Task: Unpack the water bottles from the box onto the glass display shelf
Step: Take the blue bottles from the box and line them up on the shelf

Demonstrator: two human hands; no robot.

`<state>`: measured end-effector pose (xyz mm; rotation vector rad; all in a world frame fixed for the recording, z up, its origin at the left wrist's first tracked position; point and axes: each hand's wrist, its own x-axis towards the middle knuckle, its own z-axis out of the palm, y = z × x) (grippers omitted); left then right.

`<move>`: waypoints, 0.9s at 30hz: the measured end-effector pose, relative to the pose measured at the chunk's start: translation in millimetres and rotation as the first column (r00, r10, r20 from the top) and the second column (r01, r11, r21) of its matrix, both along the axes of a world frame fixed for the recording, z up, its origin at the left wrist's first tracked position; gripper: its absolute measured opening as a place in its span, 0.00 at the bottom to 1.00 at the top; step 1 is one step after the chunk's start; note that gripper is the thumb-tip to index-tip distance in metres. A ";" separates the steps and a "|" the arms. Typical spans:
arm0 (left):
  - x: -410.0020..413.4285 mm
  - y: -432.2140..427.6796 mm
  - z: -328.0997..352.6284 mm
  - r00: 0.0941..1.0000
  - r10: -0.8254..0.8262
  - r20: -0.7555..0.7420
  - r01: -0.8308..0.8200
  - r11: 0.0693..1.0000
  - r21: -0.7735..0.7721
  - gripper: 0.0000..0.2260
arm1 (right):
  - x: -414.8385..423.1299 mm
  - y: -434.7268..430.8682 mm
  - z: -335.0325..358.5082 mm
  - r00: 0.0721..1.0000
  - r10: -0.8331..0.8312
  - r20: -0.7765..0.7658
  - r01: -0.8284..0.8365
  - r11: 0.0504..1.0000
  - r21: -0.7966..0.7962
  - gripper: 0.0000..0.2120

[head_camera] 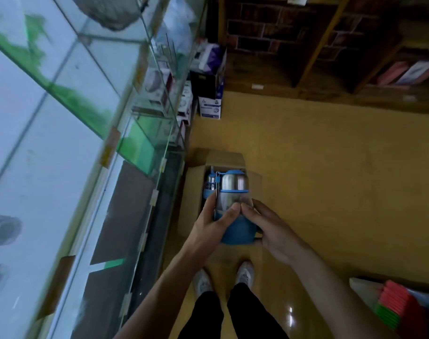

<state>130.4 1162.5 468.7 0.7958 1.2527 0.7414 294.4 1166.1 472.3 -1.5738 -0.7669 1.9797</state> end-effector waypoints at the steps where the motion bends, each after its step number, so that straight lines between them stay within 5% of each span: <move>1: -0.4 0.5 11.5 1.000 -0.006 0.001 0.006 1.000 0.022 0.18 | 0.2 0.7 11.9 1.000 0.001 0.002 -0.001 1.000 0.018 0.24; 11: -4.4 18.8 122.2 0.999 -0.026 -0.043 0.038 0.949 0.314 0.20 | -0.7 14.2 119.7 1.000 0.007 0.020 -0.013 0.955 0.297 0.22; 18: -21.6 27.8 193.3 0.998 -0.038 -0.054 0.060 0.862 0.504 0.19 | -15.8 24.0 181.2 0.999 -0.039 -0.011 0.040 0.894 0.446 0.38; 27: -49.9 28.3 262.9 0.997 -0.005 -0.077 0.054 0.754 0.655 0.22 | -47.7 29.0 253.3 1.000 -0.001 -0.013 0.009 0.759 0.651 0.27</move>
